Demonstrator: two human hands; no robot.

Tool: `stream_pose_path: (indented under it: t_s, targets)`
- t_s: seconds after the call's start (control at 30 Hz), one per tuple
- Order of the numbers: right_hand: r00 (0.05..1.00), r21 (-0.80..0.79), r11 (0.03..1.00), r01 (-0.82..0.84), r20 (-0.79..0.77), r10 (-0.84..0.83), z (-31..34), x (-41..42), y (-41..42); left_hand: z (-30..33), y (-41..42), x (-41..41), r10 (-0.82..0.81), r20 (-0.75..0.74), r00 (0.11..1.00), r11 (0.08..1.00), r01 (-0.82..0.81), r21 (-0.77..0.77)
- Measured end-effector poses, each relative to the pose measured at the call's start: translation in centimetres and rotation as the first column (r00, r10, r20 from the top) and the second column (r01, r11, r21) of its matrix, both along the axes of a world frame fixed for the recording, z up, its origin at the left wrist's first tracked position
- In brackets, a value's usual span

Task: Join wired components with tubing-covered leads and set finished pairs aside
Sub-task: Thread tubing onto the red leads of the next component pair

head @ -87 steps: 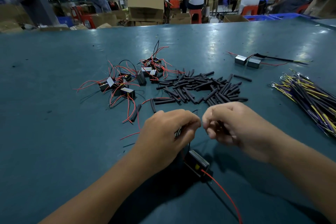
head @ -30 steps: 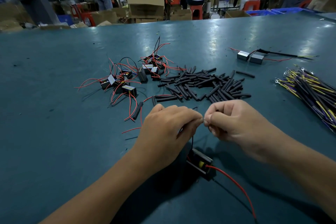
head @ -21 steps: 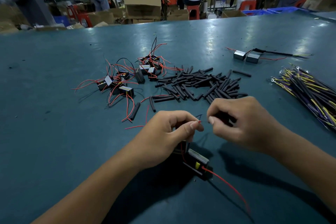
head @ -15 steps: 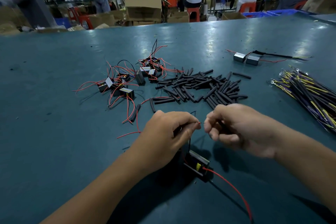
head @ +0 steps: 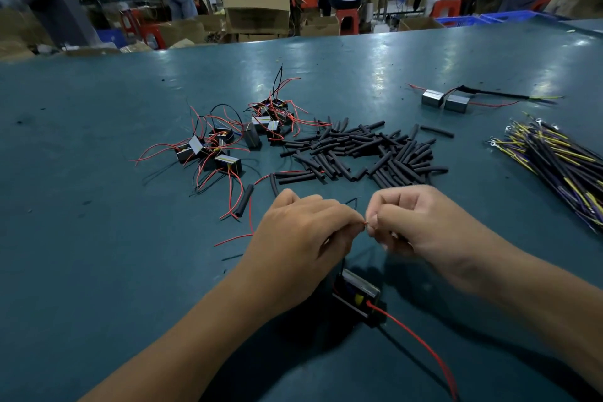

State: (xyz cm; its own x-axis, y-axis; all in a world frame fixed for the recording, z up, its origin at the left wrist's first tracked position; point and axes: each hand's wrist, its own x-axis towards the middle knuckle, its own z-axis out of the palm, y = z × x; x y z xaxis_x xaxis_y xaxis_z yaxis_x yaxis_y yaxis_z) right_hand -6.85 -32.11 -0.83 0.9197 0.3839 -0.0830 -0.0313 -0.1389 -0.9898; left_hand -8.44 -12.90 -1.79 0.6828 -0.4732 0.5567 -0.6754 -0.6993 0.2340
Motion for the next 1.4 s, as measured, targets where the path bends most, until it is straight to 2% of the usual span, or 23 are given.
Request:
stream_pose_path:
  t_s: [0.03,0.07,0.1,0.13,0.2,0.23,0.27,0.3,0.4,0.43,0.5,0.6,0.77,0.97,1.1,1.4]
  targets:
    - [0.985,-0.050,0.999,0.004,0.173,0.005,-0.1,-0.1,-0.1,-0.1,0.0,0.0,-0.020,-0.073,0.997,0.998,0.016,-0.063]
    - [0.926,-0.132,0.991,0.030,0.377,0.022,-0.1,-0.2,-0.2,-0.1,0.0,0.0,-0.060,-0.168,0.984,0.989,0.035,-0.145]
    - [0.808,-0.229,0.969,0.087,0.586,0.066,-0.2,-0.1,-0.5,-0.1,0.1,0.1,-0.126,-0.290,0.949,0.967,0.053,-0.248]
    - [0.647,-0.319,0.933,0.167,0.750,0.140,-0.2,0.0,-0.7,-0.1,0.1,0.1,-0.214,-0.417,0.883,0.932,0.057,-0.357]
    - [0.332,-0.411,0.857,0.311,0.892,0.307,-0.1,0.4,-0.9,0.0,0.3,0.3,-0.357,-0.551,0.755,0.856,0.028,-0.516]
    - [0.241,-0.417,0.843,0.339,0.905,0.350,-0.2,0.7,-1.1,0.0,0.2,0.3,-0.386,-0.573,0.723,0.832,0.006,-0.554]
    - [0.234,-0.418,0.847,0.330,0.905,0.355,-0.2,0.9,-1.2,-0.1,0.1,0.3,-0.397,-0.585,0.707,0.818,-0.016,-0.574]
    - [0.298,-0.419,0.860,0.290,0.894,0.335,-0.2,1.1,-1.4,-0.1,0.1,0.3,-0.393,-0.591,0.704,0.812,-0.035,-0.582]
    - [0.630,-0.336,0.936,0.107,0.751,0.197,-0.2,1.2,-1.5,-0.2,0.1,0.4,-0.368,-0.580,0.727,0.814,-0.050,-0.579]
    - [0.703,-0.292,0.953,0.078,0.694,0.155,-0.3,1.1,-1.5,-0.2,0.2,0.4,-0.360,-0.571,0.738,0.818,-0.044,-0.573]
    - [0.777,-0.235,0.971,0.045,0.619,0.114,-0.7,1.2,-1.2,-0.1,0.3,0.3,-0.344,-0.553,0.759,0.829,-0.030,-0.558]
    - [0.740,-0.233,0.971,0.047,0.661,0.123,-0.9,1.1,-1.0,0.0,0.4,0.2,-0.330,-0.542,0.773,0.844,-0.015,-0.536]
    - [0.557,-0.419,0.897,0.141,0.783,0.278,-0.3,1.3,-1.7,0.1,0.5,0.3,-0.344,-0.582,0.737,0.842,-0.032,-0.538]
    - [0.489,-0.460,0.865,0.200,0.812,0.319,-0.2,1.8,-2.2,-0.2,0.5,0.4,-0.350,-0.589,0.728,0.820,-0.065,-0.568]
    - [0.544,-0.394,0.901,0.178,0.803,0.244,-0.4,2.2,-2.5,-0.3,0.5,0.5,-0.346,-0.591,0.728,0.809,-0.088,-0.582]
    - [0.828,-0.171,0.984,-0.047,0.545,0.134,-0.6,2.2,-2.0,-0.3,0.6,0.6,-0.372,-0.586,0.719,0.813,-0.052,-0.580]
